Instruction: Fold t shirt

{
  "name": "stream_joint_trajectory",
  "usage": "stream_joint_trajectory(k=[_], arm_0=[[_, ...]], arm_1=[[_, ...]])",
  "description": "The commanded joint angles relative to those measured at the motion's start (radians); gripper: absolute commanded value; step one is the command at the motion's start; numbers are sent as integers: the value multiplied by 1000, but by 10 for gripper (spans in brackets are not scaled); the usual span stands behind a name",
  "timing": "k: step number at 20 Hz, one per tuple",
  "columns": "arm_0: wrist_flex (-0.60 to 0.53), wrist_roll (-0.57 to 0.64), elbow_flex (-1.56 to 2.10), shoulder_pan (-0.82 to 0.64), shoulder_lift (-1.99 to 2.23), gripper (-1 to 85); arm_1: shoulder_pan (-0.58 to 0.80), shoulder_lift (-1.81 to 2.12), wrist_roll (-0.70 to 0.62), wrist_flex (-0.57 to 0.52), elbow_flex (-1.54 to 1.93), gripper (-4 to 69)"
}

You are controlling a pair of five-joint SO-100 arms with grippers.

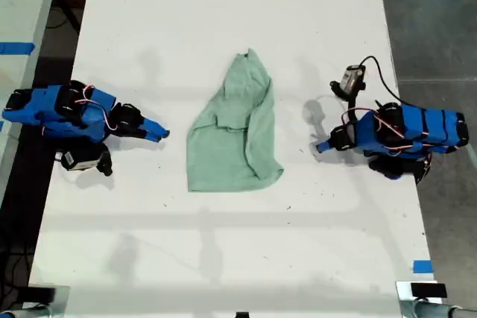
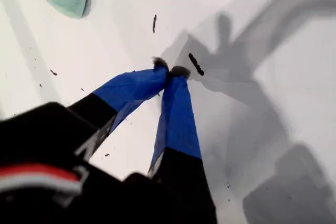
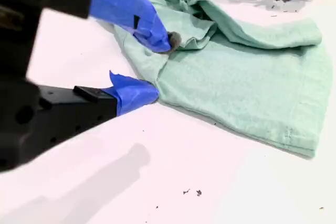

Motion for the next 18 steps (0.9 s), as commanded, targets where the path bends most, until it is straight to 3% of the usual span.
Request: stream_joint_trajectory(k=[1, 18], arm_0=[[0, 2, 11, 12, 8, 120], [0, 2, 11, 12, 8, 120]], arm_1=[[-15, 11, 17, -12, 37, 16], [-21, 11, 28, -12, 38, 16]])
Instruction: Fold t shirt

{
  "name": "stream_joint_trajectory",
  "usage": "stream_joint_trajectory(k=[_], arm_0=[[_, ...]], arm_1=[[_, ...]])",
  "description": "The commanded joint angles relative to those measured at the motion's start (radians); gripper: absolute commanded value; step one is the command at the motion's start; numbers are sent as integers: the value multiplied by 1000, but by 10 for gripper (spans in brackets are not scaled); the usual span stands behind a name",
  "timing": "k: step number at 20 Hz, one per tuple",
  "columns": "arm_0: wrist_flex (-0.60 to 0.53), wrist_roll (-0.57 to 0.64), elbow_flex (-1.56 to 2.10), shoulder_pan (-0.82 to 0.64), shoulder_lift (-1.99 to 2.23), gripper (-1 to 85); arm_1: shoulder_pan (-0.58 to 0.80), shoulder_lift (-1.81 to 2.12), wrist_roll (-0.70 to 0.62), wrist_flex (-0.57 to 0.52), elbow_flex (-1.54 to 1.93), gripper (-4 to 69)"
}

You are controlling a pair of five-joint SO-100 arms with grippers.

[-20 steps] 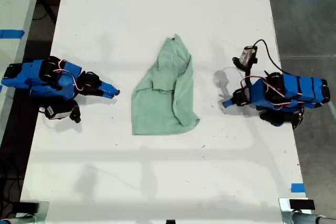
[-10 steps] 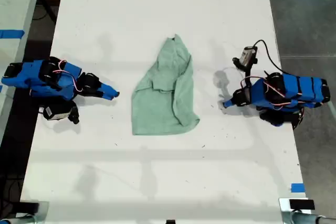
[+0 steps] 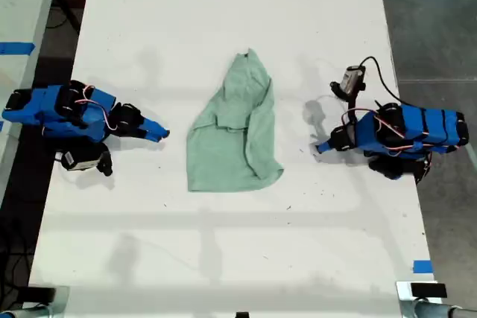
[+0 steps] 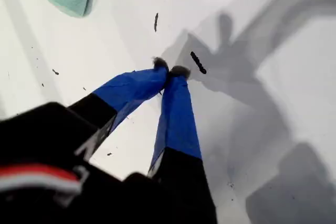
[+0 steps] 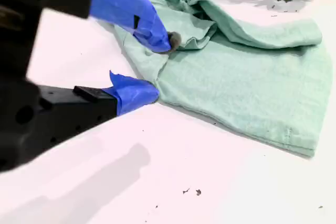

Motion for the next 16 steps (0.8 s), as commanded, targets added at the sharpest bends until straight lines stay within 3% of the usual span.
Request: stream_joint_trajectory(k=[1, 16], arm_0=[[0, 2, 11, 9, 8, 120], [0, 2, 11, 9, 8, 120]], arm_1=[[-9, 11, 12, -12, 38, 16], [0, 11, 18, -12, 38, 16]])
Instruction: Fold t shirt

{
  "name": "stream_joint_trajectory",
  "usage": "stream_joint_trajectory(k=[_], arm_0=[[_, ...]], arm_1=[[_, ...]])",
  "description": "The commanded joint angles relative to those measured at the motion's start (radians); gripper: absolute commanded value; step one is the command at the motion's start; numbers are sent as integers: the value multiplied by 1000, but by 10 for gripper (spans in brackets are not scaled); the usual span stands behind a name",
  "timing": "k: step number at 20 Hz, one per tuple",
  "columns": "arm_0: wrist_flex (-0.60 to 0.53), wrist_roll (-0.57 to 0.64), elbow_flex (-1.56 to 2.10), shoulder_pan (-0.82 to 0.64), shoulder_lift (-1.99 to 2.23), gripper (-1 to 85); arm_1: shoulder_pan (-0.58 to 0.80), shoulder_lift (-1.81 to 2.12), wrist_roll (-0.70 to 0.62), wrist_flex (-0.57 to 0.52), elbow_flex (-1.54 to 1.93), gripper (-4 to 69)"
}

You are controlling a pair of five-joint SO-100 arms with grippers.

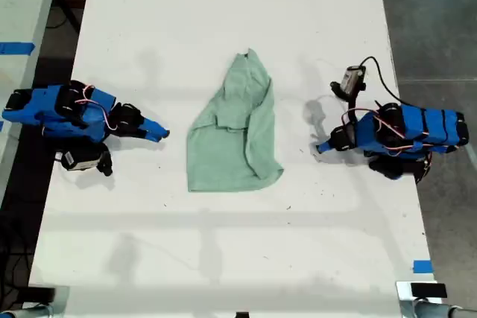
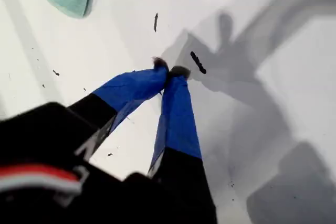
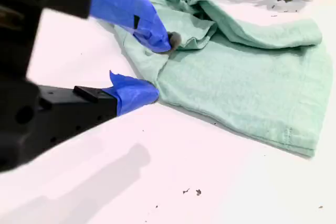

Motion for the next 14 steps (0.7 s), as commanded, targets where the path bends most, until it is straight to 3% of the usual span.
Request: stream_joint_trajectory(k=[1, 14], arm_0=[[0, 2, 11, 9, 8, 120], [0, 2, 11, 9, 8, 120]], arm_1=[[-3, 11, 14, -12, 38, 16], [-11, 11, 0, -12, 38, 16]])
